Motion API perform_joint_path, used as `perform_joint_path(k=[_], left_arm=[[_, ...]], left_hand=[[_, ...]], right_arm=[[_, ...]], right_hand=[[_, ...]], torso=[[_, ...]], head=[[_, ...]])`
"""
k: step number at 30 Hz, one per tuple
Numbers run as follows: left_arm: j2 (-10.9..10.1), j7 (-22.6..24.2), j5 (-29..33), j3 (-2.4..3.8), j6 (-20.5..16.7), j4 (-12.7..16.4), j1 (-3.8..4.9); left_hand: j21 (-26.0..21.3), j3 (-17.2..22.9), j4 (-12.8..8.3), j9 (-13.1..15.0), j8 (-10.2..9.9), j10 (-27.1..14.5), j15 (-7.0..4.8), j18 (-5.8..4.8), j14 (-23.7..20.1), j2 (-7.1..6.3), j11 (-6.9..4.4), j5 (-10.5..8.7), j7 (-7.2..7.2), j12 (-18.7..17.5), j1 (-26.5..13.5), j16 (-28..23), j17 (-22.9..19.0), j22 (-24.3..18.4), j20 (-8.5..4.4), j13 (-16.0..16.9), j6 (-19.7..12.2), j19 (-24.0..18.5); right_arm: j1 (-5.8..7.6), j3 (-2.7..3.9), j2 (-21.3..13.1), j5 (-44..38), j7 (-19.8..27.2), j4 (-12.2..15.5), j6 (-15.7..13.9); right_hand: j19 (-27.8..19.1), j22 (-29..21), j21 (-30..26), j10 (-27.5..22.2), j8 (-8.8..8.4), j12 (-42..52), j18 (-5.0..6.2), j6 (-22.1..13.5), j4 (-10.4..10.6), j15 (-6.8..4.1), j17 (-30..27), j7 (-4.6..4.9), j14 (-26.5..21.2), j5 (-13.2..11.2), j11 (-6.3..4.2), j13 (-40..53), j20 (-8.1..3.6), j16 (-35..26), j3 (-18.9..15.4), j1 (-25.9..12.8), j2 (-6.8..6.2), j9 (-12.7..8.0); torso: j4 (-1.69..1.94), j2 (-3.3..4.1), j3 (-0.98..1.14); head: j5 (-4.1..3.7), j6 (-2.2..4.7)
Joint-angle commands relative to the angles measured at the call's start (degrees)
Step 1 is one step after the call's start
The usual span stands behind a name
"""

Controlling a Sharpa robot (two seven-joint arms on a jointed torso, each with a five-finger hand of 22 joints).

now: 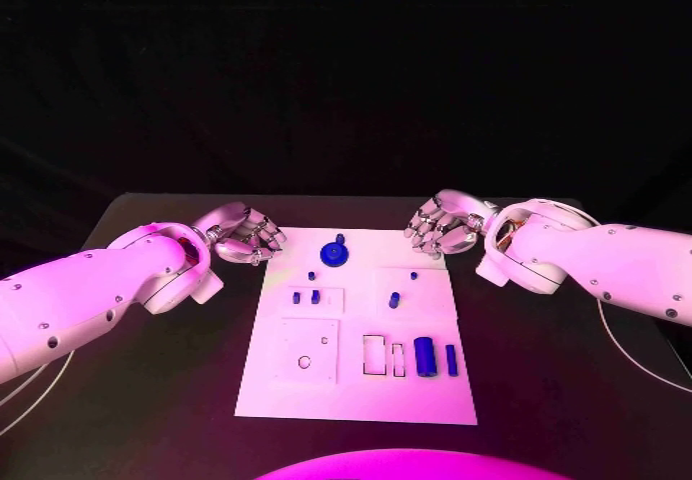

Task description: Assemble the parts on the task board

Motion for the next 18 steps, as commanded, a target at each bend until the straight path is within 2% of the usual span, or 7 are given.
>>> perform_joint_path(k=[1,2,4,7,12,14,18], left_arm=[[-1.24,11.09,24.63,0.09,-0.39,2.08,0.03],[-1.75,12.28,28.02,0.1,0.13,2.75,0.02],[-2.76,14.51,33.62,0.12,0.84,4.06,-0.01],[-3.76,16.46,38.12,0.12,1.15,5.27,-0.03],[-4.88,18.24,41.64,0.11,1.24,6.45,-0.08],[-5.2,18.6,42.27,0.11,1.26,6.7,-0.09],[-5.57,18.98,42.81,0.11,1.2,6.9,-0.1]], left_hand=[[-1.41,-0.64,0.3,-0.11,0.28,-0.78,-0.01,0.36,-0.76,0.19,0.0,0.16,0.35,-0.29,-0.3,-1.25,-0.56,-0.94,0.24,-0.17,-0.23,-0.44],[-1.76,-0.79,0.26,-0.15,0.32,-1.0,0.05,0.36,-0.93,0.3,0.08,0.16,0.4,-0.29,-0.14,-1.53,-0.66,-1.18,0.29,-0.22,-0.31,-0.46],[-2.26,-1.09,0.23,-0.23,0.32,-1.41,0.19,0.33,-1.26,0.46,0.24,0.14,0.56,-0.32,0.01,-1.89,-0.8,-1.51,0.39,-0.31,-0.55,-0.51],[-2.94,-1.92,0.57,-0.32,0.34,-1.85,0.4,0.3,-1.54,0.35,0.42,0.07,0.69,-0.27,-0.46,-2.1,-0.86,-1.95,0.6,-0.39,-0.85,-0.57],[-3.42,-2.42,0.73,-0.36,0.43,-2.18,0.49,0.31,-1.75,0.37,0.48,0.1,0.71,-0.24,-0.62,-2.21,-0.88,-2.27,0.72,-0.45,-0.95,-0.59],[-3.52,-2.5,0.73,-0.37,0.46,-2.27,0.51,0.31,-1.82,0.4,0.5,0.12,0.72,-0.24,-0.58,-2.25,-0.89,-2.34,0.74,-0.47,-0.96,-0.6],[-3.73,-2.65,0.74,-0.38,0.51,-2.48,0.54,0.32,-1.96,0.47,0.55,0.13,0.76,-0.25,-0.52,-2.32,-0.92,-2.48,0.78,-0.5,-1.0,-0.6]], right_arm=[[-0.53,-0.08,-0.61,-16.07,-4.11,1.09,2.17],[-0.77,-0.1,-0.8,-17.76,-4.67,1.43,2.02],[-1.4,-0.13,-1.15,-21.1,-5.85,2.07,1.42],[-2.12,-0.16,-1.35,-24.45,-7.15,2.6,0.41],[-3.04,-0.18,-1.41,-28.52,-9.13,3.19,-0.62],[-3.31,-0.19,-1.3,-29.57,-9.74,3.3,-0.71],[-3.71,-0.2,-0.91,-30.62,-10.47,3.33,-0.85]], right_hand=[[1.26,2.9,4.0,1.37,-0.78,-1.18,0.11,1.13,-0.14,-0.55,2.89,-0.19,3.02,-0.15,-0.43,0.11,-1.03,3.88,-0.68,-1.16,-0.22,-0.28],[1.55,4.75,6.4,2.46,-1.09,-1.77,0.07,1.97,-0.24,-0.98,5.16,-0.57,3.97,-0.06,-0.7,0.23,-1.47,6.92,-0.54,-1.48,-0.25,-0.4],[0.99,7.66,9.76,4.59,-1.54,-2.67,0.11,3.48,-0.21,-1.38,9.39,-1.05,3.74,-0.11,-1.17,0.58,-1.87,12.52,0.01,-2.26,-0.53,-0.25],[1.51,9.73,12.2,4.6,-2.22,-4.24,0.16,3.92,0.45,-1.28,13.53,-1.11,3.82,-0.13,-1.1,0.64,-1.92,18.99,0.85,-3.41,-1.22,0.07],[3.45,12.43,15.32,2.42,-3.13,-6.79,0.21,3.69,1.85,-0.7,32.26,-0.7,4.55,-0.17,-0.58,0.44,-1.57,40.61,2.38,-4.76,-3.09,0.87],[4.31,13.69,16.57,1.69,-3.39,-7.25,0.13,3.52,2.24,-0.49,36.9,-0.55,4.56,-0.18,-0.33,0.39,-1.39,45.71,2.67,-4.84,-3.51,1.18],[6.98,19.12,21.31,0.26,-3.81,-7.49,-0.71,3.1,2.82,-0.28,42.29,-0.41,4.73,-0.2,-0.08,0.34,-1.13,51.27,2.41,-4.96,-4.01,1.55]], torso=[[0.02,0.04,-0.12],[0.01,0.05,-0.12],[-0.03,0.05,-0.17],[-0.04,0.03,-0.21],[0.14,0.04,-0.17],[0.12,0.04,-0.17],[0.09,0.05,-0.21]], head=[[-0.91,0.1],[-1.01,0.11],[-1.76,0.15],[-2.11,0.12],[-2.67,0.09],[-2.66,0.07],[-2.65,0.07]])
